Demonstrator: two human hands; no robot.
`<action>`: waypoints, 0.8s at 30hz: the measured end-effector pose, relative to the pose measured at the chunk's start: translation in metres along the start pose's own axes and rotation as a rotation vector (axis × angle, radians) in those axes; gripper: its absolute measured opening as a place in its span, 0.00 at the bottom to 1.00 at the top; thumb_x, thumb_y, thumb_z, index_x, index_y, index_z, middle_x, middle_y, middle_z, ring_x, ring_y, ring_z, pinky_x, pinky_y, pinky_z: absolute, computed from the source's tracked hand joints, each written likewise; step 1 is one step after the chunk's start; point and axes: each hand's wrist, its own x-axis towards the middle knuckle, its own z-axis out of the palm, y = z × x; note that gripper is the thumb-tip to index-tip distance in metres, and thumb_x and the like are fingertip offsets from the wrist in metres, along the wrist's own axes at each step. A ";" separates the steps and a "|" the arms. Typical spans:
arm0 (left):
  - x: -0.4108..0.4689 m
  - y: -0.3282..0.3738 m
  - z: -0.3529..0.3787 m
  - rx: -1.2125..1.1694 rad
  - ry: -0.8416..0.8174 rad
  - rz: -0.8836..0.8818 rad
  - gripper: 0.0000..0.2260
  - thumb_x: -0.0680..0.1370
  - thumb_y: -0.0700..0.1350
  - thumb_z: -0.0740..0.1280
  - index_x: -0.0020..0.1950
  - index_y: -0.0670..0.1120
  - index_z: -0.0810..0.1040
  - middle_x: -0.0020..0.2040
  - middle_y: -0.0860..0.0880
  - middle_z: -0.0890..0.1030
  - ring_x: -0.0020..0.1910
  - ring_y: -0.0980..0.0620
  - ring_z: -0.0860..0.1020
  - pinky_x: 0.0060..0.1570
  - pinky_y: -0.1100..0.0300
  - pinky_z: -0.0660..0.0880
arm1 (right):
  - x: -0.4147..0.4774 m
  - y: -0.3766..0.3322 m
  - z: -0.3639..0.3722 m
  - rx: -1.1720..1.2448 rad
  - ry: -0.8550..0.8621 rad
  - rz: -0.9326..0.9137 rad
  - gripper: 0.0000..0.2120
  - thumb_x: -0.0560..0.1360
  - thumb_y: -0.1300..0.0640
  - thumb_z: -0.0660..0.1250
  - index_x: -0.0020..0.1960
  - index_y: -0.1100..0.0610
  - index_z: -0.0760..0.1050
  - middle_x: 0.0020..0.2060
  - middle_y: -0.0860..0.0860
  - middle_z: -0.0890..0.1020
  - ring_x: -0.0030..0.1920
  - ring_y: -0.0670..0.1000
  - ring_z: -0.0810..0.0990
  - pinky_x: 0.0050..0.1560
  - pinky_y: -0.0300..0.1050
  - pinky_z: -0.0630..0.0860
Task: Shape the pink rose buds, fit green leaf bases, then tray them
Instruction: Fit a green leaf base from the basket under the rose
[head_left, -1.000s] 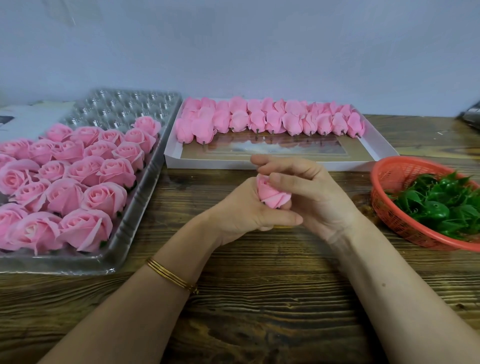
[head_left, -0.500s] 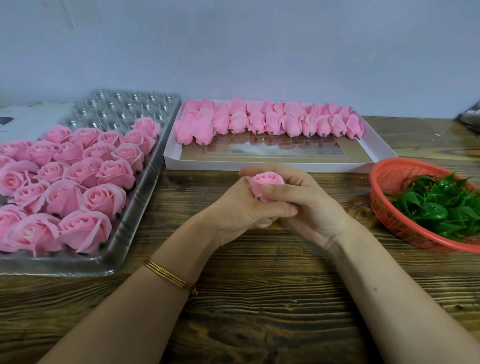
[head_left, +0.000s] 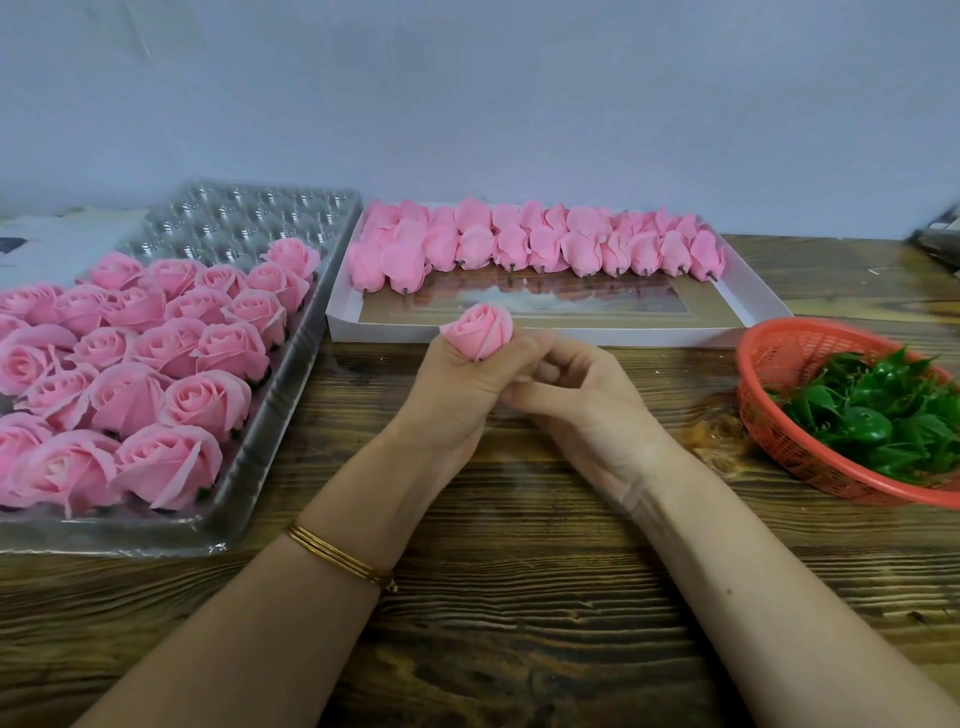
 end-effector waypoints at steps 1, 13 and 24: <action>0.001 -0.001 0.000 -0.007 0.001 -0.006 0.06 0.72 0.41 0.72 0.34 0.46 0.82 0.38 0.40 0.80 0.39 0.46 0.79 0.43 0.58 0.79 | 0.000 0.000 0.001 0.001 0.003 0.003 0.18 0.70 0.76 0.67 0.59 0.73 0.74 0.51 0.68 0.76 0.54 0.61 0.75 0.61 0.54 0.74; -0.001 -0.002 0.001 -0.035 -0.031 -0.012 0.13 0.77 0.36 0.68 0.34 0.47 0.80 0.34 0.46 0.81 0.36 0.51 0.80 0.39 0.61 0.79 | 0.002 0.005 -0.001 0.023 0.027 0.013 0.14 0.66 0.71 0.71 0.52 0.67 0.80 0.50 0.68 0.79 0.52 0.61 0.77 0.64 0.57 0.73; -0.002 0.000 0.002 -0.026 -0.010 -0.022 0.06 0.75 0.35 0.71 0.44 0.46 0.82 0.35 0.47 0.83 0.36 0.52 0.81 0.38 0.62 0.78 | 0.004 0.005 -0.002 0.023 0.066 0.027 0.15 0.69 0.77 0.68 0.52 0.65 0.82 0.47 0.64 0.83 0.50 0.59 0.81 0.61 0.53 0.76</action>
